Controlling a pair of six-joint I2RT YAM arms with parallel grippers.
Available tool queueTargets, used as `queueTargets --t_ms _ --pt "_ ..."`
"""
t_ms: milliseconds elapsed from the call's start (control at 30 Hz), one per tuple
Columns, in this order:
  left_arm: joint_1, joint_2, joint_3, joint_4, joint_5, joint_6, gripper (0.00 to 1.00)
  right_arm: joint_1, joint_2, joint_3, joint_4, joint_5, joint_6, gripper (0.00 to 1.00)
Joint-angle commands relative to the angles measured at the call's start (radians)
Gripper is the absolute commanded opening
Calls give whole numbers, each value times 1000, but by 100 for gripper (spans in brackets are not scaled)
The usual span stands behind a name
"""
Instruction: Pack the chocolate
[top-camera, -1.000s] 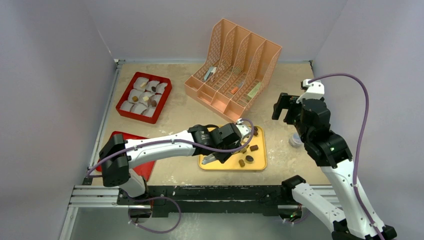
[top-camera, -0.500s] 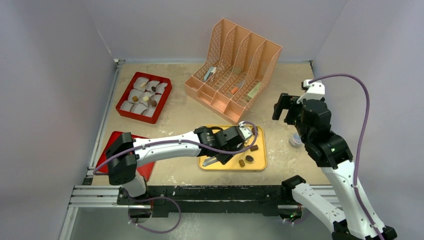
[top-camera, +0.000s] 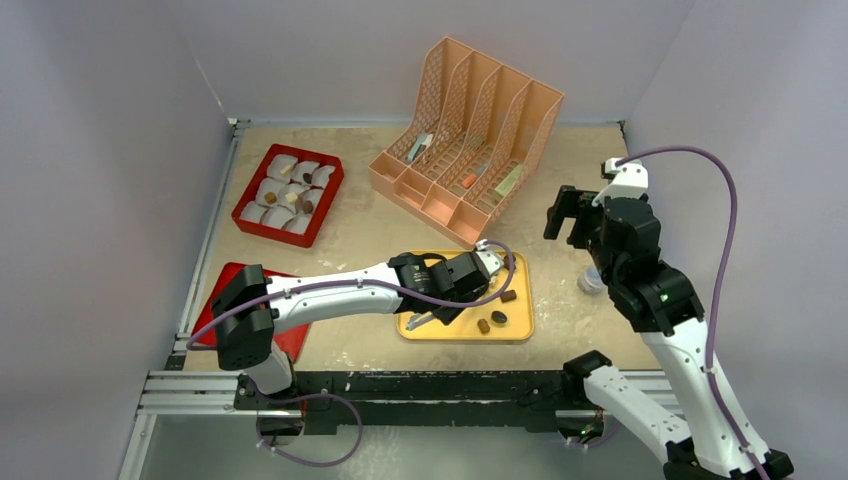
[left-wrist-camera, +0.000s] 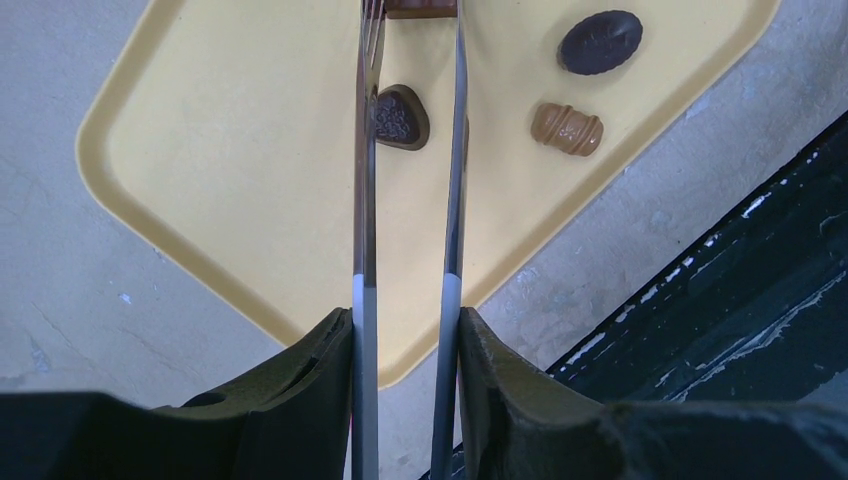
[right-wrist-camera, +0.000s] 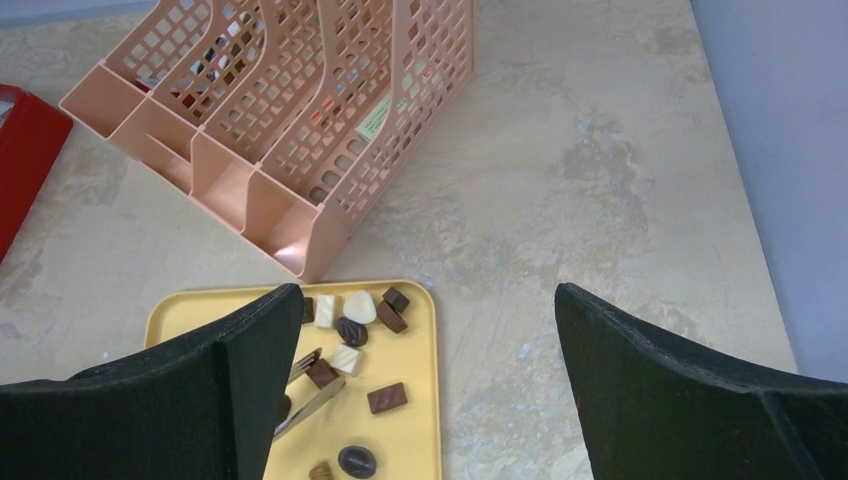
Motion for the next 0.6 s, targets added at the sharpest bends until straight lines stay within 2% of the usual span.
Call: queueTargets --t_ms 0,567 --pt "0 -52 28 46 -64 -28 30 -2 8 19 36 -3 -15 97" --pt "92 -161 29 24 -106 -124 27 -2 -4 3 38 -7 -13 97"
